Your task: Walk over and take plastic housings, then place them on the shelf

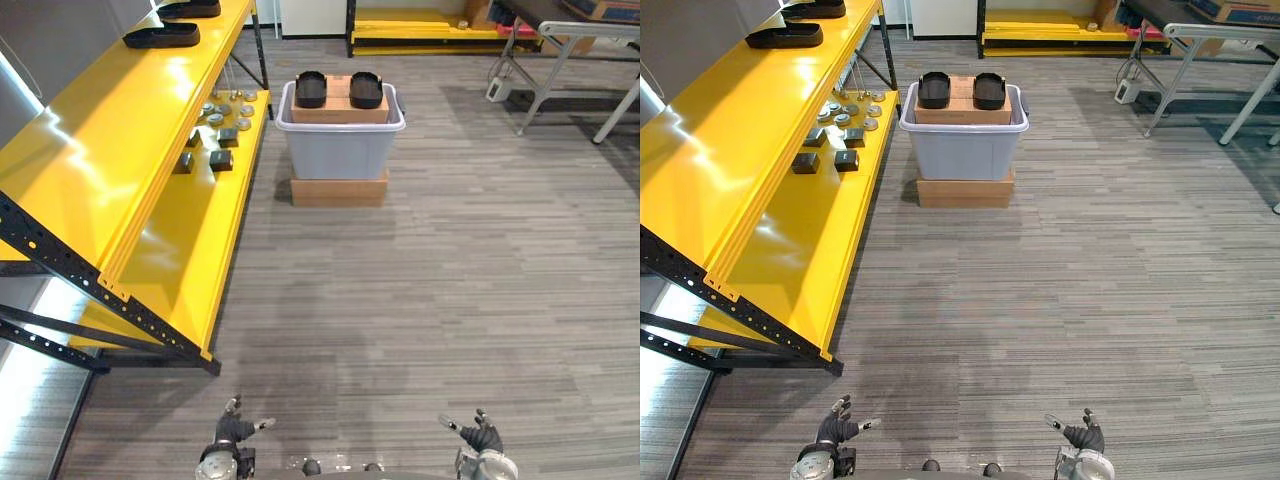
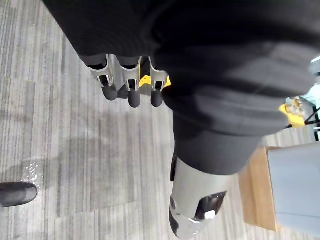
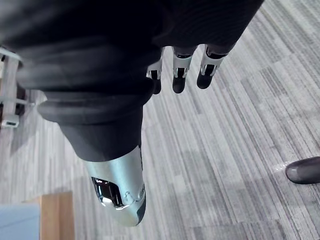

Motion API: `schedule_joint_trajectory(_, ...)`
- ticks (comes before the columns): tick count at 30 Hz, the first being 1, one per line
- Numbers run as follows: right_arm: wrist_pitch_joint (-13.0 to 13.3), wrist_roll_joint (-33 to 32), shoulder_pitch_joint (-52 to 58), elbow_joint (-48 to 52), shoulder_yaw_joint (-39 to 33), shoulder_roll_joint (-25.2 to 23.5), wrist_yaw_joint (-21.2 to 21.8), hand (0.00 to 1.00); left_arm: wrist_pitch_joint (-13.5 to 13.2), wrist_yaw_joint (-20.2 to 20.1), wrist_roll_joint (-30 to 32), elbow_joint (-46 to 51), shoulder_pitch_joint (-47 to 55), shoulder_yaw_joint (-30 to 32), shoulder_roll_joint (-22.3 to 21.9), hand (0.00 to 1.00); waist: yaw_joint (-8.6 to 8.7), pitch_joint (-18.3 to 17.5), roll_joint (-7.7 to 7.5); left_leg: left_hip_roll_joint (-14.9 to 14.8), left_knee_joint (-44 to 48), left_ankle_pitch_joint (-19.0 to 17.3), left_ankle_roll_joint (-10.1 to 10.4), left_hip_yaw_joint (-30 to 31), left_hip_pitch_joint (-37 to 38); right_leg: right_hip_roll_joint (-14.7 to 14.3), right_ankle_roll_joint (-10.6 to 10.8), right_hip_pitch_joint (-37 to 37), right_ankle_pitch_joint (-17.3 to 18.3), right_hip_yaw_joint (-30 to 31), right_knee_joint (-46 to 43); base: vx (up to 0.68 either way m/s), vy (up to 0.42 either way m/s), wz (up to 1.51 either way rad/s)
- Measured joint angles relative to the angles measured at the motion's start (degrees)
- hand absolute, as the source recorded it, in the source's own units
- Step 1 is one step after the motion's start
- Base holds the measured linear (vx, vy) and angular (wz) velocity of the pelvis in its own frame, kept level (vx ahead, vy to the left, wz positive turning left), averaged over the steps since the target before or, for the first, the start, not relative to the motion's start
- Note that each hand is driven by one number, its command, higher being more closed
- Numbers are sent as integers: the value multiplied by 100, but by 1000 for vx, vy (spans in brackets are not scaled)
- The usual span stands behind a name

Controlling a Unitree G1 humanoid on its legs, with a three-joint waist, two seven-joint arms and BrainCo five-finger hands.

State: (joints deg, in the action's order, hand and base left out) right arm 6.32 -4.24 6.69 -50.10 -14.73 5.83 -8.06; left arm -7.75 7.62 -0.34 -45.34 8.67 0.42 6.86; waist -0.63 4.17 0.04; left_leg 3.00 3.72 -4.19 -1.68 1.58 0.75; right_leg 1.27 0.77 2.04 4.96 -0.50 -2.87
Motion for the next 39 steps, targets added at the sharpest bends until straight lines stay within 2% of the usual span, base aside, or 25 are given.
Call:
schedule_joint_trajectory(10,-2,34,-3,215,31,85,69,0,-24,2,-38,210,36,4,-8,0,31,47,38,-10,-158,69,-41,70,19,-10,3,-45,-55,-70,8,-68,0,2)
schedule_joint_trajectory(21,-14,-200,-106,223,157,79,42,0,-25,18,-441,445,142,39,-9,0,39,112,4,-6,-231,56,-45,-27,-48,-8,49,-150,-104,41,103,1,12,-5)
schedule_joint_trajectory(23,-14,-206,-210,228,145,77,23,0,-29,20,-494,562,134,40,-20,0,35,130,0,-7,57,-107,-84,-55,-266,-10,76,-240,-85,65,98,77,27,-9)
schedule_joint_trajectory(26,-20,-249,-348,388,104,83,-74,0,-31,28,-575,755,127,83,-134,0,-4,211,93,-21,691,-533,-166,-175,-568,-17,152,-355,51,175,-65,103,59,-21)
schedule_joint_trajectory(28,-19,-301,-438,442,101,105,-82,0,-31,29,-595,900,134,154,-230,0,5,268,189,3,1246,-986,-260,-249,-708,21,342,-669,608,238,-1005,107,92,-14)
schedule_joint_trajectory(29,-22,-305,-444,442,102,104,-87,0,-31,30,-612,918,119,155,-228,0,7,290,187,21,1356,-1083,-298,-265,-708,45,406,-769,748,229,-1333,143,119,-5)
schedule_joint_trajectory(31,-44,-309,-451,540,132,28,-105,0,-35,74,-632,1020,92,148,-194,0,9,429,162,165,1552,-1358,-409,-179,-516,202,564,-1532,1107,98,-3259,198,105,11)
schedule_joint_trajectory(32,-54,-311,-428,595,135,-6,-110,0,-33,101,-633,1031,81,149,-190,0,29,451,124,205,1554,-1409,-438,-158,-442,271,550,-1666,1208,20,-3591,216,59,24)
schedule_joint_trajectory(33,-56,-313,-429,661,177,-26,-131,0,-33,138,-652,1058,66,153,-190,0,63,500,91,231,1585,-1539,-466,-121,-300,330,437,-1875,1319,-135,-3846,225,51,16)
schedule_joint_trajectory(36,-54,-316,-593,672,242,-27,-176,0,-31,147,-707,1082,13,148,-182,0,64,561,133,111,1570,-1797,-433,0,-26,214,431,-2459,1391,-445,-3544,396,31,16)
schedule_joint_trajectory(37,-53,-350,-717,669,290,23,-179,0,-28,179,-761,1089,-83,151,-197,0,72,653,179,-29,1372,-1830,-369,45,224,27,370,-2715,1252,-506,-3132,572,-42,27)
schedule_joint_trajectory(38,-48,-378,-815,694,367,131,-185,0,-37,251,-796,1104,-216,136,-220,0,143,734,309,-250,1071,-1826,-258,156,529,-202,249,-2962,704,-677,-2266,605,-54,26)
schedule_joint_trajectory(39,-47,-387,-821,706,376,139,-186,0,-37,254,-796,1104,-247,131,-218,0,153,741,297,-271,1031,-1812,-226,159,582,-231,238,-3003,572,-708,-2093,676,-95,43)
